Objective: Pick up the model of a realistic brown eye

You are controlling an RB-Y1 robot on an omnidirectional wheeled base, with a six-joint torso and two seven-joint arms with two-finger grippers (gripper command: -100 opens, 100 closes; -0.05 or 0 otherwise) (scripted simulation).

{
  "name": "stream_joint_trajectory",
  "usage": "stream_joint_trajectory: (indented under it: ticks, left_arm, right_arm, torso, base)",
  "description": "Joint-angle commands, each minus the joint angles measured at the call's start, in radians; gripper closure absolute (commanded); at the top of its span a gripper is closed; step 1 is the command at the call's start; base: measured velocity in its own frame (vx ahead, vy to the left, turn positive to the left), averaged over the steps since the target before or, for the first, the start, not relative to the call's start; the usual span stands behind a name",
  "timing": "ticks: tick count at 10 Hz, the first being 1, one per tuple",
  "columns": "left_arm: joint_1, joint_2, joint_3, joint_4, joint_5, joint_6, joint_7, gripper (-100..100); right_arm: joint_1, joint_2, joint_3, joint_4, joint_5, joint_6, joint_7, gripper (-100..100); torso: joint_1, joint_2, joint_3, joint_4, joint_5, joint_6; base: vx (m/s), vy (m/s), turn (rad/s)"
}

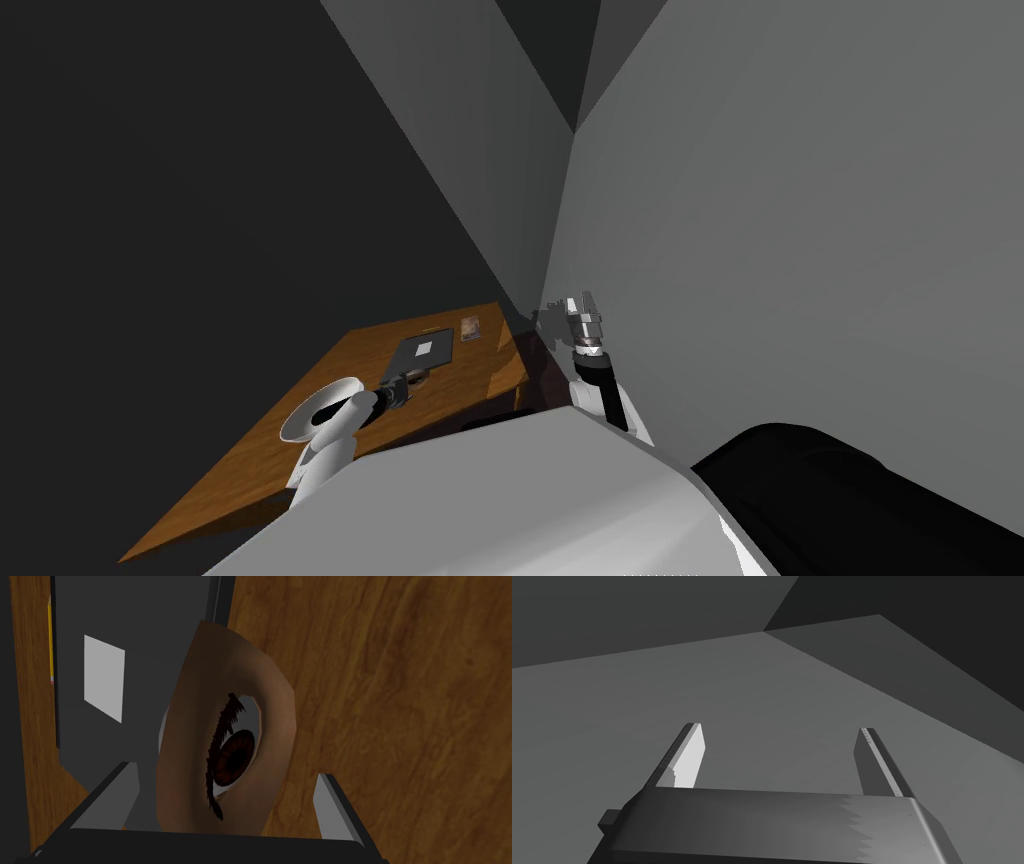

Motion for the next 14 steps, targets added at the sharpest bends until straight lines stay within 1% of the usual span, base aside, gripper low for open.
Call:
stream_joint_trajectory:
  ticks: [1, 2, 3, 8, 9, 10, 11, 12, 13, 14]
  left_arm:
    - [-0.001, -0.002, 0.012, 0.001, 0.008, 0.005, -0.05, -100]
    - [-0.001, -0.002, 0.012, 0.001, 0.008, 0.005, -0.079, -100]
    - [-0.001, -0.002, 0.012, 0.001, 0.008, 0.005, -0.092, -100]
    - [-0.001, -0.002, 0.012, 0.001, 0.008, 0.005, -0.092, -100]
    - [-0.032, -0.011, -0.038, 0.043, -0.039, -0.031, -0.042, -100]
    - [-0.032, -0.011, -0.055, 0.043, -0.039, -0.031, -0.021, -100]
    - [-0.032, -0.011, -0.055, 0.043, -0.039, -0.031, -0.006, -100]
    - [-0.064, -0.02, -0.101, 0.084, -0.085, -0.068, 0.033, -100]
    - [-0.064, -0.02, -0.122, 0.084, -0.085, -0.068, 0.057, -100]
    - [-0.064, -0.02, -0.122, 0.084, -0.085, -0.068, 0.08, -100]
  right_arm:
    - [0.0, 0.0, 0.0, 0.0, 0.0, 0.0, 0.0, 0]
    - [0.0, 0.0, 0.0, 0.0, 0.0, 0.0, 0.0, 0]
    - [0.0, 0.0, 0.0, 0.0, 0.0, 0.0, 0.0, 0]
    - [0.0, 0.0, 0.0, 0.0, 0.0, 0.0, 0.0, 0]
    - [0.0, 0.0, 0.0, 0.0, 0.0, 0.0, 0.0, 0]
    - [0.0, 0.0, 0.0, 0.0, 0.0, 0.0, 0.0, 0]
    - [0.0, 0.0, 0.0, 0.0, 0.0, 0.0, 0.0, 0]
    - [0.0, 0.0, 0.0, 0.0, 0.0, 0.0, 0.0, 0]
    - [0.0, 0.0, 0.0, 0.0, 0.0, 0.0, 0.0, 0]
    - [0.0, 0.0, 0.0, 0.0, 0.0, 0.0, 0.0, 0]
  torso:
    - [0.0, 0.0, 0.0, 0.0, 0.0, 0.0]
    - [0.001, 0.0, 0.0, 0.0, 0.0, 0.0]
    - [0.004, -0.001, -0.001, 0.0, 0.001, 0.001]
    - [0.004, -0.001, -0.001, 0.0, 0.001, 0.0]
    - [0.004, -0.002, -0.001, 0.0, 0.001, 0.001]
    - [0.008, -0.001, -0.001, 0.0, 0.002, 0.001]
    - [0.009, 0.0, 0.0, 0.0, 0.002, 0.001]
    - [0.007, 0.0, 0.0, 0.0, 0.002, 0.001]
    - [0.008, 0.0, 0.0, 0.0, 0.002, 0.0]
    - [0.009, 0.0, 0.0, 0.0, 0.002, 0.001]
  base:
    - [-0.015, -0.041, 0.118]
    - [0.0, 0.0, 0.0]
    - [0.007, 0.02, -0.056]
    - [0.0, -0.001, 0.004]
    - [-0.023, 0.062, 0.078]
    - [-0.035, 0.076, 0.046]
    - [-0.016, 0.043, -0.003]
    - [-0.034, 0.063, 0.087]
    - [-0.032, 0.075, 0.044]
    - [-0.008, 0.045, -0.008]
